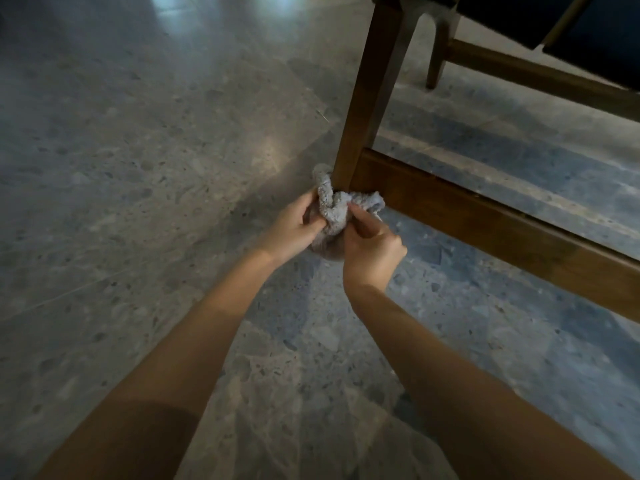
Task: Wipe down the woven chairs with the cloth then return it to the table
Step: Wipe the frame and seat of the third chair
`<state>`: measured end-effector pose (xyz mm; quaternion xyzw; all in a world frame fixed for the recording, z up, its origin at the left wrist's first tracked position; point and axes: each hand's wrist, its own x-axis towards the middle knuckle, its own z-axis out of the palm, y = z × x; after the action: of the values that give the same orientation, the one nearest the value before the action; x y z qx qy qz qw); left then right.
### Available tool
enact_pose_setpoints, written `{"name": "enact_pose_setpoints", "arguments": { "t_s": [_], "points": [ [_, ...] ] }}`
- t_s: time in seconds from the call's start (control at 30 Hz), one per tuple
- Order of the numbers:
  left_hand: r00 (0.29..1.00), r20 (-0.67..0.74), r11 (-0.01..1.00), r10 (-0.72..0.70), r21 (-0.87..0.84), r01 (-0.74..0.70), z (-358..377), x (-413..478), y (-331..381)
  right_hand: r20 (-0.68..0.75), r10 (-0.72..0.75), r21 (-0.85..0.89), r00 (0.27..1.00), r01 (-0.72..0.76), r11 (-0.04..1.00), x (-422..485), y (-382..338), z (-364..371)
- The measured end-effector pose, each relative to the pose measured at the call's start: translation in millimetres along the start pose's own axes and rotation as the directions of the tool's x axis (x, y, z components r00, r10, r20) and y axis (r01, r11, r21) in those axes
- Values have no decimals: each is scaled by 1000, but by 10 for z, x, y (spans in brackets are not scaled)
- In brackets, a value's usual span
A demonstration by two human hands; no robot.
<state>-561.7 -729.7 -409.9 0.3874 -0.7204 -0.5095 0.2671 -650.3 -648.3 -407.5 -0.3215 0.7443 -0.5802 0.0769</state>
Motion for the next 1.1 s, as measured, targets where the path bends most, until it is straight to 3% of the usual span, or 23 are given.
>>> {"name": "enact_pose_setpoints", "arguments": {
  "t_s": [0.07, 0.17, 0.3, 0.37, 0.47, 0.53, 0.63, 0.73, 0.87, 0.97, 1.1],
  "points": [
    [1000, 9, 999, 6, 51, -6, 40, 3, -82, 32, 198, 22, 980, -199, 980, 8, 78, 29],
    [1000, 5, 990, -22, 140, 21, 75, -34, -221, 286, 204, -25, 936, -206, 978, -52, 217, 44],
    [999, 27, 989, -18, 147, 13, 140, -109, -289, 587, 315, -124, 746, -301, 945, -70, 316, 31],
    [1000, -1, 992, 8, 126, -8, 161, -122, -235, 602, 277, -78, 749, -290, 954, -26, 284, 29],
    [992, -93, 997, 80, 26, -78, 153, -78, -49, 515, 155, 77, 843, -226, 971, 76, 171, 31],
    [982, -148, 993, 114, -12, -117, 153, 0, 98, 480, 137, 128, 867, -223, 966, 130, 119, 27],
    [980, -162, 993, 113, -2, -115, 181, 54, 188, 503, 124, 67, 855, -181, 981, 94, 114, -2],
    [981, -172, 994, 90, 79, -77, 216, -72, 46, 537, 235, -10, 810, -272, 962, 11, 141, -42],
    [966, -259, 972, -10, 224, 71, 295, -292, -98, 546, 257, -110, 797, -236, 965, -99, 175, -141],
    [953, -299, 965, -50, 233, 124, 326, -409, -20, 558, 212, -85, 802, -199, 976, -137, 115, -310],
    [954, -295, 989, 47, 145, -4, 447, -648, 290, 573, 68, -86, 817, -22, 996, -77, -63, -718]
  ]
}}
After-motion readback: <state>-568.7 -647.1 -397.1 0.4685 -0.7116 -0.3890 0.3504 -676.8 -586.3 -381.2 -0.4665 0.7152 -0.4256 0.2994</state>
